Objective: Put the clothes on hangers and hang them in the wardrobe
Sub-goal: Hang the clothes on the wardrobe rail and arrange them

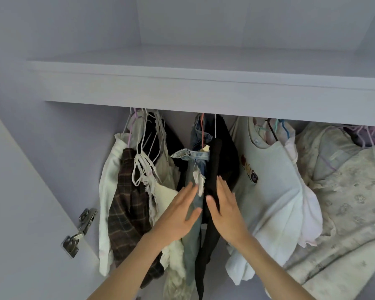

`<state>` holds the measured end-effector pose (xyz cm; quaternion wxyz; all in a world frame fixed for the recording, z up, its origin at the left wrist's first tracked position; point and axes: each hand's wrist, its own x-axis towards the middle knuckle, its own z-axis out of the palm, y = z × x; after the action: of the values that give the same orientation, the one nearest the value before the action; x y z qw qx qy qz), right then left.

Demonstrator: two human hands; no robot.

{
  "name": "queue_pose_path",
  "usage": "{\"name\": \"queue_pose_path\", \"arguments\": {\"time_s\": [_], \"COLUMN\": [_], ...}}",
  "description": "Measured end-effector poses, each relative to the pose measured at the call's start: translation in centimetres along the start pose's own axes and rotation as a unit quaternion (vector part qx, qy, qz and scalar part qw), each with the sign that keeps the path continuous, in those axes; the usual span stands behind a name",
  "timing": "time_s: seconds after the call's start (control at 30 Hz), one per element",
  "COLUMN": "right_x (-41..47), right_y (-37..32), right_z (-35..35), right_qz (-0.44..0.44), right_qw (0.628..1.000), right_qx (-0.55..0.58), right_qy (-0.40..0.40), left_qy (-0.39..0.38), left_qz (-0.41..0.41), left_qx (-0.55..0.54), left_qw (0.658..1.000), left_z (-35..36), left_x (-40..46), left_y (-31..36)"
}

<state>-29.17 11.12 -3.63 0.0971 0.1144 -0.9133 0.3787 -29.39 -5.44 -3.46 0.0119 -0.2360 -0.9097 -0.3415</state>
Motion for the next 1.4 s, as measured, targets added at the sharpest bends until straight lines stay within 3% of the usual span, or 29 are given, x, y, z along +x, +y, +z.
{"name": "queue_pose_path", "arguments": {"time_s": [0.13, 0.33, 0.47, 0.63, 0.83, 0.97, 1.23, 1.4], "right_x": [-6.5, -9.5, -10.9, -15.8, -24.6, -33.0, -55.9, -70.2], "right_y": [2.6, 2.1, -1.0, -7.3, -15.2, -18.7, -25.3, -26.3], "right_z": [2.9, 5.3, 6.4, 9.3, 12.4, 13.9, 11.9, 8.9], "right_qz": [-0.004, -0.089, -0.172, -0.287, -0.439, -0.528, -0.665, -0.725], "right_qw": [0.995, 0.966, 0.943, 0.878, 0.773, 0.702, 0.527, 0.398], "right_qx": [-0.09, -0.163, -0.118, -0.112, -0.088, -0.032, 0.052, 0.088], "right_qy": [-0.036, -0.182, -0.259, -0.365, -0.45, -0.477, -0.527, -0.555], "left_qy": [0.016, 0.099, 0.153, 0.208, 0.291, 0.351, 0.426, 0.484], "left_qz": [-0.063, -0.213, -0.382, -0.504, -0.62, -0.698, -0.801, -0.835], "left_qx": [0.155, 0.173, 0.167, 0.17, 0.227, 0.215, 0.173, 0.129], "left_qw": [0.986, 0.957, 0.896, 0.821, 0.692, 0.586, 0.383, 0.228], "left_z": [3.1, 5.1, 6.6, 8.4, 10.8, 15.1, 24.4, 30.1], "left_x": [-5.9, -15.2, -23.2, -34.1, -46.7, -54.3, -68.5, -74.7], "left_y": [-1.8, -2.4, 0.2, 4.4, 11.6, 17.4, 32.1, 42.7]}}
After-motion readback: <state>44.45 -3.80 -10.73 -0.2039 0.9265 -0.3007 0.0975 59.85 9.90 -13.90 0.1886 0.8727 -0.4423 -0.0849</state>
